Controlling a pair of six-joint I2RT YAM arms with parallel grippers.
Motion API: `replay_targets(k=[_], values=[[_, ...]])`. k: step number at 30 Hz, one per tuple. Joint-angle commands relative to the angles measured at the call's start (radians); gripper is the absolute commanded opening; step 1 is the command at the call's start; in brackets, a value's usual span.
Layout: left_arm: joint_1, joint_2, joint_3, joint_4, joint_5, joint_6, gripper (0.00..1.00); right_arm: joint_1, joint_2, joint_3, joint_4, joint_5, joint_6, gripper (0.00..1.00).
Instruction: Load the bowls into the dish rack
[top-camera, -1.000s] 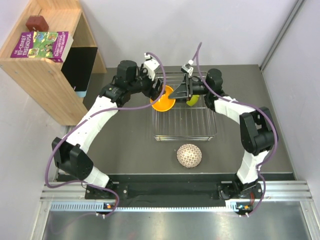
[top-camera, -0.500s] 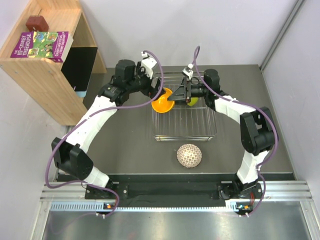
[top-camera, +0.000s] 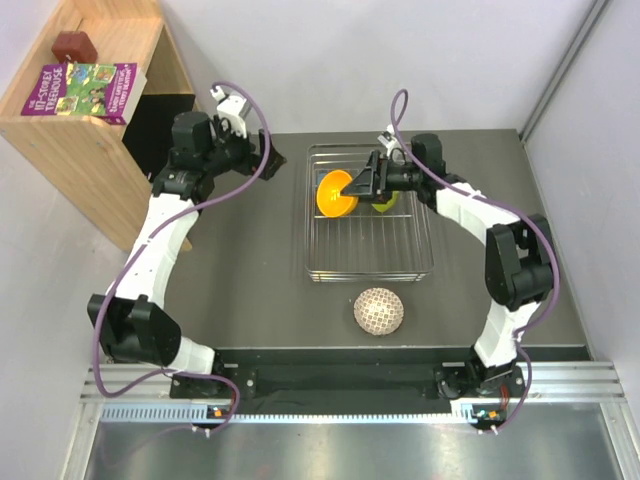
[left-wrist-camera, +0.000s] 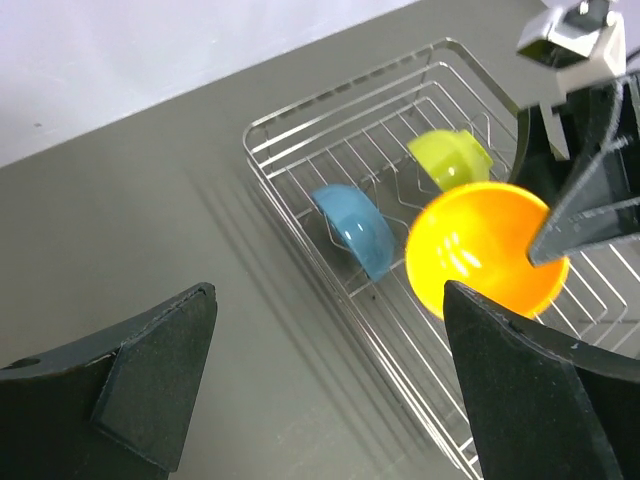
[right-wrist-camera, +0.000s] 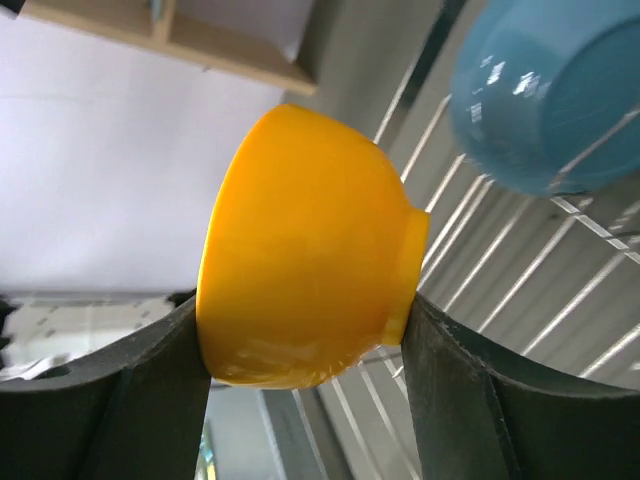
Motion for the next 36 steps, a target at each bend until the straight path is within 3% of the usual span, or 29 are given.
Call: replay_targets(k=[1,22,36], values=[[-0.002,-0.069,-0.045,0.037,0.009,-0.004,0.99,-0.005,-0.105,0.096,-0.182,0.159,-0.198,0.0],[0.024,-0.185,-0.176,0.0,-0.024,0.073,0.99,0.052,-0.218,0.237,-0.659,0.668,-0.683,0.0],[0.025,-0.244,-0.22,-0.078,-0.097,0.131,0.99,0.187,-0.312,0.16,-0.767,1.043,-0.873,0.0]])
